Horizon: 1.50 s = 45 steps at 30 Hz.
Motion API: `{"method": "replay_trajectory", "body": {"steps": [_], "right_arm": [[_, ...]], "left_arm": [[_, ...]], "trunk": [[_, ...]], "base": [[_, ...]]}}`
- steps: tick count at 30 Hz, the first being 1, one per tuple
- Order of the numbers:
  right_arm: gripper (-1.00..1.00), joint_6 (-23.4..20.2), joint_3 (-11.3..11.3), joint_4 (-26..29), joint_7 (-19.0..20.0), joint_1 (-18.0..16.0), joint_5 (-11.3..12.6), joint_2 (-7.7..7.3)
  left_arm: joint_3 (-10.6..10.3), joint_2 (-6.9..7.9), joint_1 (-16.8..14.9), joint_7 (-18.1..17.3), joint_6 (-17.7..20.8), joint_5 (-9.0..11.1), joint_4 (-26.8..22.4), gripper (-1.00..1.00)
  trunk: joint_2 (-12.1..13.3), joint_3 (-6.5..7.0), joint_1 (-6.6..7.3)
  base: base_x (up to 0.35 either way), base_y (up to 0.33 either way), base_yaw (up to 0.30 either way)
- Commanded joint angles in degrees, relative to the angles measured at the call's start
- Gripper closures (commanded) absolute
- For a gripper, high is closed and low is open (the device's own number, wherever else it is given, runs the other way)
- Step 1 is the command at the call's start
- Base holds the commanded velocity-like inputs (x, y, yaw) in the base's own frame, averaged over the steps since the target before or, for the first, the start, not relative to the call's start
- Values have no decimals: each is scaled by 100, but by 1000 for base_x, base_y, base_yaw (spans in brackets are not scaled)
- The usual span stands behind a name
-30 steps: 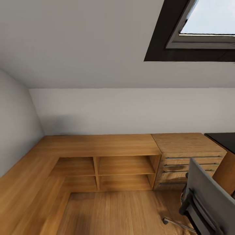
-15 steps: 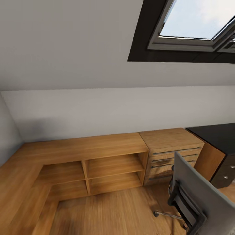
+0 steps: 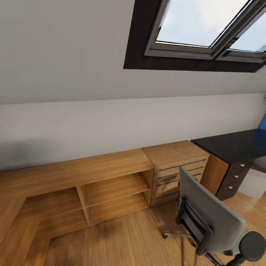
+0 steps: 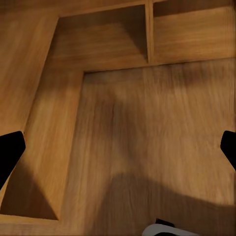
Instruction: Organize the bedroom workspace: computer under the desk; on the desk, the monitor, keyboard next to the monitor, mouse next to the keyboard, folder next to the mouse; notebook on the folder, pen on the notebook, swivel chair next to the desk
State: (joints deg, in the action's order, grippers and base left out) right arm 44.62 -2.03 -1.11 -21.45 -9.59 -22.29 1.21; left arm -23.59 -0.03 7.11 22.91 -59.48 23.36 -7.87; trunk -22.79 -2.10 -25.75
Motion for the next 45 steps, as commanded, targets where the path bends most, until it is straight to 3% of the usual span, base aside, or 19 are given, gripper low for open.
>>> {"method": "replay_trajectory", "body": {"steps": [1, 12, 23, 45], "right_arm": [[-100, -23, -19, -12, -60, -8, -41, 2], [-100, -134, -8, -12, -61, -8, -30, 10], [-100, -138, -18, -12, -61, -8, -38, 10], [-100, -138, -25, -12, -52, -8, -39, 3]], "left_arm": [[-50, 3, 1, 31, -7, 38, -12, -100], [-50, -5, 1, 29, -10, 37, -12, -100], [-58, -4, 1, 28, -11, 37, -12, -100], [-58, 2, 1, 29, -4, 37, -12, -100]], "trunk": [[-12, -17, -4], [-12, -96, -4], [-12, -179, -4], [-12, -263, -4]], "base": [[0, 0, -230], [0, 11, -184], [86, 240, -178], [30, 54, -257]]}}
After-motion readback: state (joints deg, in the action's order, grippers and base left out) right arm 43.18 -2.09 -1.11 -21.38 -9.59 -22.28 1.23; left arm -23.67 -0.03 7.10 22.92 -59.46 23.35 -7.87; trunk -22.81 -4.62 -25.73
